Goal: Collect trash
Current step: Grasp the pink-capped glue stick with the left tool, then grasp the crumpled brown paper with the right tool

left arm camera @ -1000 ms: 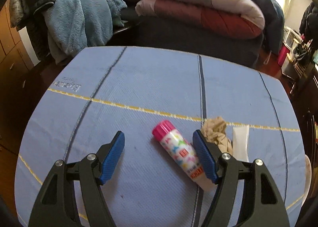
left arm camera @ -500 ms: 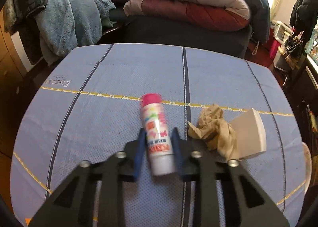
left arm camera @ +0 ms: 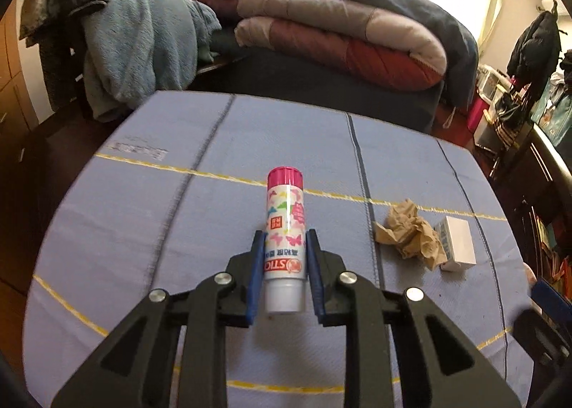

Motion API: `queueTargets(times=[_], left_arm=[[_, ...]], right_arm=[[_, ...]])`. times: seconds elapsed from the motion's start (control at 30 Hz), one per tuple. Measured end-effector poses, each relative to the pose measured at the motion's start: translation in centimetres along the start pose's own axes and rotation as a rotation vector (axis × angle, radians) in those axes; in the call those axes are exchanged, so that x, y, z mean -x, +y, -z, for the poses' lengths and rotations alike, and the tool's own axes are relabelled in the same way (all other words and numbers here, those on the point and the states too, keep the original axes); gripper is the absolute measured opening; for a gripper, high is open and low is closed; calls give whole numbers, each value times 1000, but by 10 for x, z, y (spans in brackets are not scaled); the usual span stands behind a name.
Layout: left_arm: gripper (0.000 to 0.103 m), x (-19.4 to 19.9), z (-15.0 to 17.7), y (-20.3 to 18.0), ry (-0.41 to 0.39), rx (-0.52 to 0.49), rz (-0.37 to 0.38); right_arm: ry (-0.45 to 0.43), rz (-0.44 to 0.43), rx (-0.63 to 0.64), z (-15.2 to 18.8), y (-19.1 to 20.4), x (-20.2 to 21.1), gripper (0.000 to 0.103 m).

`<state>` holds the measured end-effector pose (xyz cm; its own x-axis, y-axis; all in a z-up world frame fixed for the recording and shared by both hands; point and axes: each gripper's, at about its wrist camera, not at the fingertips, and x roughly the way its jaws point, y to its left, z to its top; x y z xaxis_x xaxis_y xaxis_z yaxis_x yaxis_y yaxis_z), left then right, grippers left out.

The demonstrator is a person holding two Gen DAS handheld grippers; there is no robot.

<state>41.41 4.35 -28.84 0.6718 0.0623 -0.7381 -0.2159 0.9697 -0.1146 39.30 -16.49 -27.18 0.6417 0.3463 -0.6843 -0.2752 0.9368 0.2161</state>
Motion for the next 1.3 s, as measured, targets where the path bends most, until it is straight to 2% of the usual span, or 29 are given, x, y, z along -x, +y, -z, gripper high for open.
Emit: queueTargets(times=[0.23, 0.33, 0.47, 0.57, 0.67, 0.7, 0.73, 0.9, 1.03, 1.3], left_arm=[[24, 23, -7, 34, -67, 10, -39], [24, 28, -10, 46, -75, 25, -32], [24, 28, -12, 53, -78, 30, -20], [24, 26, -11, 57, -73, 32, -13], [24, 25, -11, 58, -68, 40, -11], [24, 25, -10, 58, -68, 41, -11], [24, 26, -10, 57, -68, 41, -10], [24, 34, -10, 52, -76, 29, -7], [24, 45, -10, 44, -84, 12, 13], [24, 80, -3, 10, -110, -44, 112]], right_arm=[[51, -4, 75, -16, 33, -53, 65], [80, 12, 96, -19, 41, -72, 56], [114, 31, 110, -21, 46, -93, 53], [113, 53, 120, -22, 48, -99, 43], [113, 66, 126, -23, 48, -101, 25], [112, 71, 126, -23, 48, -100, 11], [113, 76, 126, -23, 47, -100, 8], [88, 58, 111, -24, 44, -86, 7], [52, 26, 93, -21, 42, -57, 7], [-3, -8, 28, -5, 20, 5, 7]])
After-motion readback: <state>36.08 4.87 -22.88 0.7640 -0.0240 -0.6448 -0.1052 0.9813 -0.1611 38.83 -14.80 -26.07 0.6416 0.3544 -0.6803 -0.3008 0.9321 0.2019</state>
